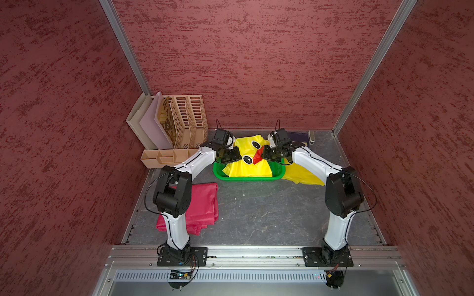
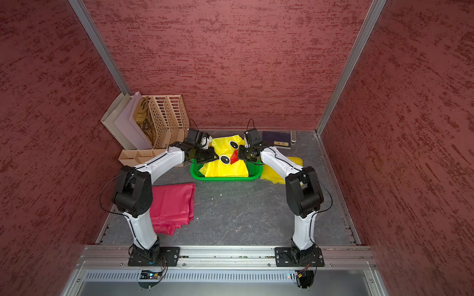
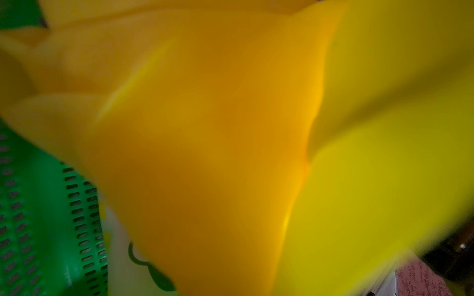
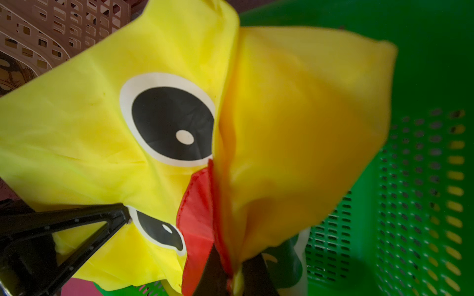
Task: Put the folded raincoat in the basket
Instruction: Place the raincoat in the basket.
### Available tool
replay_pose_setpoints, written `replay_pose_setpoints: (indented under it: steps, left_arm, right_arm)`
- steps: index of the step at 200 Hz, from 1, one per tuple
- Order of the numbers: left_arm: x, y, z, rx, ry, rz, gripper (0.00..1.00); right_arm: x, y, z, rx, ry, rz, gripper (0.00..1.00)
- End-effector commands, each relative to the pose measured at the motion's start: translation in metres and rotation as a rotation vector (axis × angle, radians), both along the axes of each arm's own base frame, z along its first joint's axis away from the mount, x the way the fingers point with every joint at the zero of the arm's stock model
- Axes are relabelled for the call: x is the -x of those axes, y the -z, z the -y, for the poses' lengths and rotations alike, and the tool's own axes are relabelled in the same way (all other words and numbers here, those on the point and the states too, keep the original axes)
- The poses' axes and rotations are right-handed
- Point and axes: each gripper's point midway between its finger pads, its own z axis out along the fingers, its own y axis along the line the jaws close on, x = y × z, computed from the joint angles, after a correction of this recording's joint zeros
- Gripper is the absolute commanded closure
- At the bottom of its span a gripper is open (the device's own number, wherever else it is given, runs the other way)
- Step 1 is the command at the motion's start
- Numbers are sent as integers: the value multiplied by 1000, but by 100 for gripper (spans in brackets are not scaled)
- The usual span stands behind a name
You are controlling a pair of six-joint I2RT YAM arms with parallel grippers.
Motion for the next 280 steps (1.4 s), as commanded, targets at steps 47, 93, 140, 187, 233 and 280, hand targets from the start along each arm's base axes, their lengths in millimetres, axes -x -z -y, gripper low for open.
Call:
replay_pose_setpoints:
  steps: [47, 93, 140, 187, 233, 280]
  left_arm:
    - [0, -3, -3, -29, -12, -7, 36]
    - [4, -20, -4, -94, -12, 6, 13]
    - [1, -52, -11, -126, -44, 61, 0]
    - [4, -61, -22, -158, -81, 86, 0]
    - [5, -74, -30, -175, -103, 117, 0]
    - [5, -128, 25, 139, 23, 265, 3]
  right_arm:
    - [17, 5, 0, -26, -26, -55, 86]
    - [24, -14, 10, 6, -25, -13, 53]
    - [22, -47, 18, 31, -19, 57, 52]
    - [23, -60, 18, 31, -34, 80, 46]
    - [27, -80, 18, -8, -42, 136, 40]
    - [28, -94, 8, -54, -82, 165, 48]
